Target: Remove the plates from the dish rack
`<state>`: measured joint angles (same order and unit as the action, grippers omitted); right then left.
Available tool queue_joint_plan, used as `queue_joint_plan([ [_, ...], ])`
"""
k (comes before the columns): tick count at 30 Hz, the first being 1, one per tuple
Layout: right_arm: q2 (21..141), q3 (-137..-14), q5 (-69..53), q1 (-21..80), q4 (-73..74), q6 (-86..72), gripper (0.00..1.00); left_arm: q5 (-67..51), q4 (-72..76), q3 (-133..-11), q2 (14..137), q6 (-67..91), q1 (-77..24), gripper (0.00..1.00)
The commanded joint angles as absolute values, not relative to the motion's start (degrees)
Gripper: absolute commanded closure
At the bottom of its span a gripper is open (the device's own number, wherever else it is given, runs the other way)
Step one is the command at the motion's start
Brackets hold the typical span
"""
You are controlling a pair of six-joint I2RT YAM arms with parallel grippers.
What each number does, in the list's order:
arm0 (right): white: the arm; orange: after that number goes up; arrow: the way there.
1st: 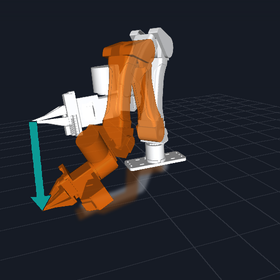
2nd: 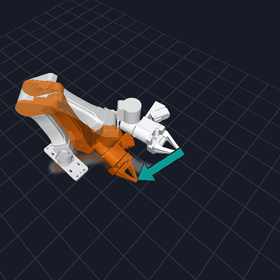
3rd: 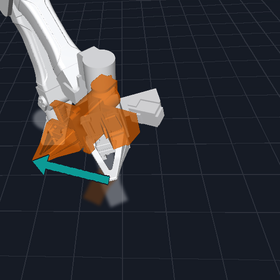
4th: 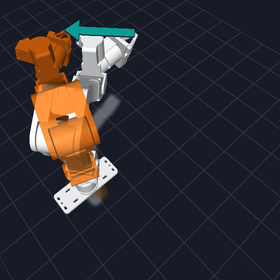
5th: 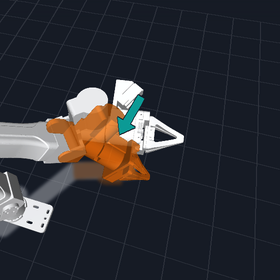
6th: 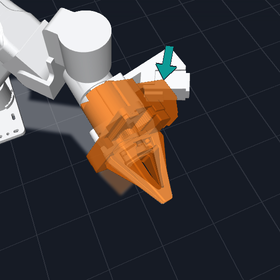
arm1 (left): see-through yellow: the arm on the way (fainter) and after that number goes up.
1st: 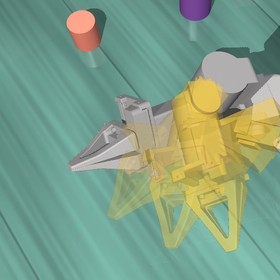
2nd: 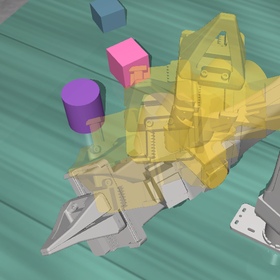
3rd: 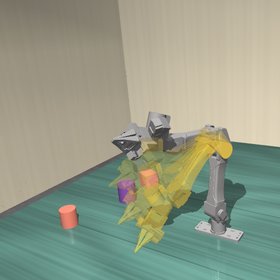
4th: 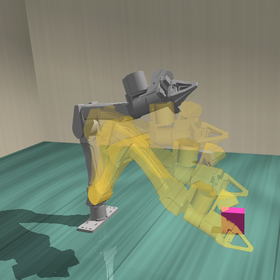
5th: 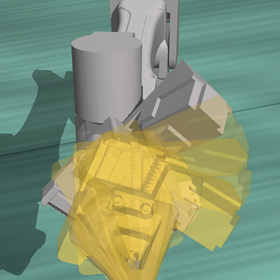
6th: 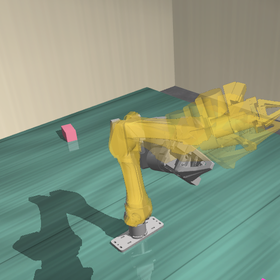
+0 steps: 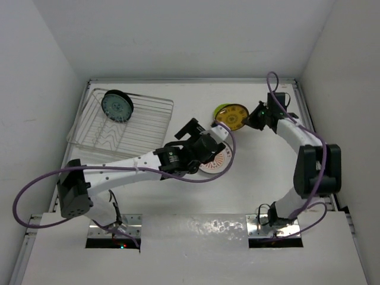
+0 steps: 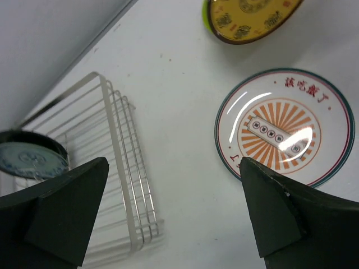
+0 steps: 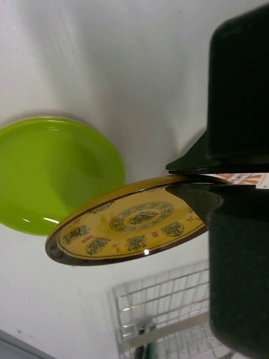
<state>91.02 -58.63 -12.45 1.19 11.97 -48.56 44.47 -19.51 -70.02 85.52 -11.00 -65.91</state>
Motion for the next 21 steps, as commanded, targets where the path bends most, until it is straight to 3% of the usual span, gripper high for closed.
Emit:
queue_joint_plan([
  [1, 97.4, -67.5, -11.0, 0.9, 6.2, -49.7, 1.00, 50.0, -24.2, -70.4, 80.5, 7.6, -64.0, 0.00],
  [6, 107.3, -75.4, -9.6, 0.8, 7.8, -49.3, 0.93, 44.2, -27.2, -68.3, 74.9, 16.9, -56.4, 0.00],
  [9, 111.3, -79.5, -9.8, 0.8, 11.2, -48.3, 0.83, 42.1, -27.2, -67.2, 72.3, 19.3, -51.5, 0.00],
  [10, 112.2, -80.6, -10.5, 0.8, 12.2, -48.1, 0.74, 41.4, -27.0, -67.1, 71.3, 19.9, -49.2, 0.00],
  [13, 114.3, -83.2, -12.6, 1.0, 14.5, -46.8, 0.65, 39.8, -26.5, -67.0, 70.3, 22.4, -43.9, 0.00],
  [16, 114.2, -84.0, -13.1, 2.0, 18.8, -44.0, 0.39, 37.5, -25.2, -67.4, 69.3, 26.3, -37.6, 0.00],
  [17, 113.4, -83.9, -11.9, 2.3, 20.0, -41.7, 0.21, 36.6, -24.4, -67.8, 69.0, 27.2, -36.0, 0.00],
  [20, 112.1, -85.1, -7.2, 4.1, 27.5, -35.4, 0.02, 30.7, -22.2, -69.0, 69.2, 30.7, -28.3, 0.00],
  [21, 112.3, -86.7, -4.1, 4.8, 31.4, -34.1, 0.01, 28.1, -21.2, -69.3, 69.3, 32.1, -26.1, 0.00],
])
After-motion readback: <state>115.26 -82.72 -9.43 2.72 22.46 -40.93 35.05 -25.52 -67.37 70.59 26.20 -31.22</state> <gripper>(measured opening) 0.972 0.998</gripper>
